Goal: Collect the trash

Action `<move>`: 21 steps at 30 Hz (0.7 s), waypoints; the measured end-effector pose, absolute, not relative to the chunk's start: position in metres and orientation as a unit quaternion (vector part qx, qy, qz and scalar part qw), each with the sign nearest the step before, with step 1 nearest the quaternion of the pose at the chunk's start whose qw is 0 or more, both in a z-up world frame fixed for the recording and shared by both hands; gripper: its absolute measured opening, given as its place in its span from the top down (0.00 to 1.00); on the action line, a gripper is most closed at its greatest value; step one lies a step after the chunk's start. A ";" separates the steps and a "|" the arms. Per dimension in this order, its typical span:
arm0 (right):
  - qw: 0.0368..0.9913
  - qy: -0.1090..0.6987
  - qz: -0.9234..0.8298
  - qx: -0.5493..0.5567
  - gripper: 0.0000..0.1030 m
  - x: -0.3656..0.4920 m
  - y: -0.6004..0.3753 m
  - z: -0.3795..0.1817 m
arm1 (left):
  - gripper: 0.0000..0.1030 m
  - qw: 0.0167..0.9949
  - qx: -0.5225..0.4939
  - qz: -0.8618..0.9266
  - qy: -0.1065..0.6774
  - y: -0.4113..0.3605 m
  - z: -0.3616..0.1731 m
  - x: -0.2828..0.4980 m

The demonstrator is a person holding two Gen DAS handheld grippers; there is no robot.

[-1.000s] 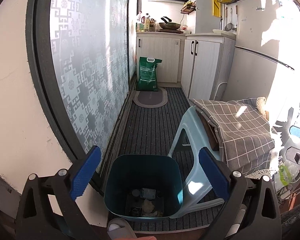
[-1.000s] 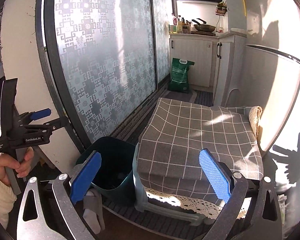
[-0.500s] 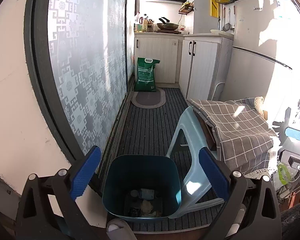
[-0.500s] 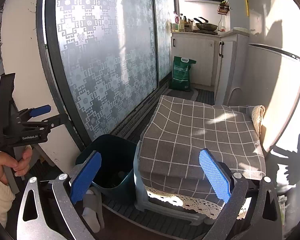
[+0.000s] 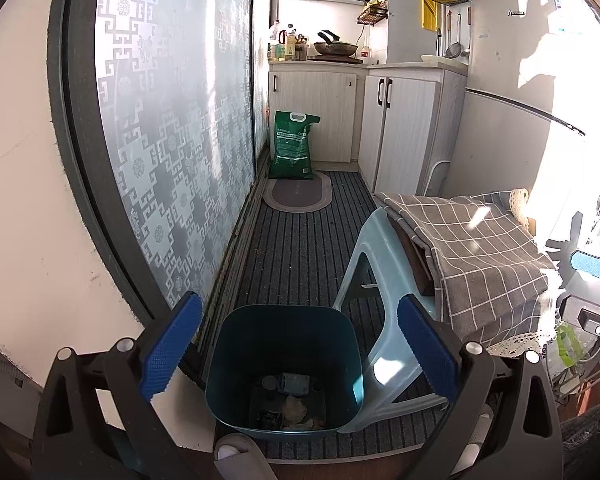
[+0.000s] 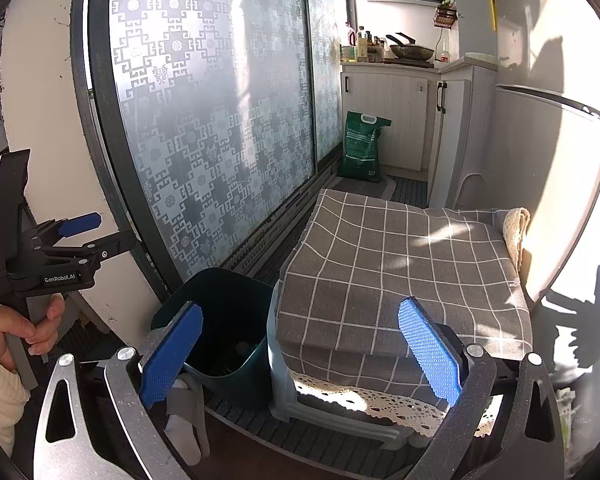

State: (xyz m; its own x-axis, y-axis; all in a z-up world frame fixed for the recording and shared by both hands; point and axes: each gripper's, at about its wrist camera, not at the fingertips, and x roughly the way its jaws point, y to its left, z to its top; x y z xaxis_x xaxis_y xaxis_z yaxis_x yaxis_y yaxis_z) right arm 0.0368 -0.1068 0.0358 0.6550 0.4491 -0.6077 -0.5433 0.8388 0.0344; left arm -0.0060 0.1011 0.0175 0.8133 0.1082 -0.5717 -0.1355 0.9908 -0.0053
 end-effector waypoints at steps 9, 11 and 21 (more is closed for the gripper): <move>0.905 0.314 0.275 -0.079 0.03 0.032 -0.103 0.033 | 0.03 0.953 -0.022 0.059 0.295 0.101 0.021 -0.011; 0.906 0.313 0.274 -0.077 0.03 0.031 -0.103 0.034 | 0.03 0.953 -0.026 0.060 0.294 0.102 0.022 -0.011; 0.907 0.312 0.273 -0.075 0.03 0.031 -0.102 0.033 | 0.03 0.953 -0.025 0.062 0.295 0.102 0.021 -0.012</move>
State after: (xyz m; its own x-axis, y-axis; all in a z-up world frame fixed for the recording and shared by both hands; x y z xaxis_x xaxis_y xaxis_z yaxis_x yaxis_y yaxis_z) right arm 0.0305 -0.1023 0.0334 0.6556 0.4487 -0.6073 -0.5425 0.8393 0.0344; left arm -0.0124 0.1018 0.0213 0.8180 0.1042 -0.5657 -0.1338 0.9910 -0.0108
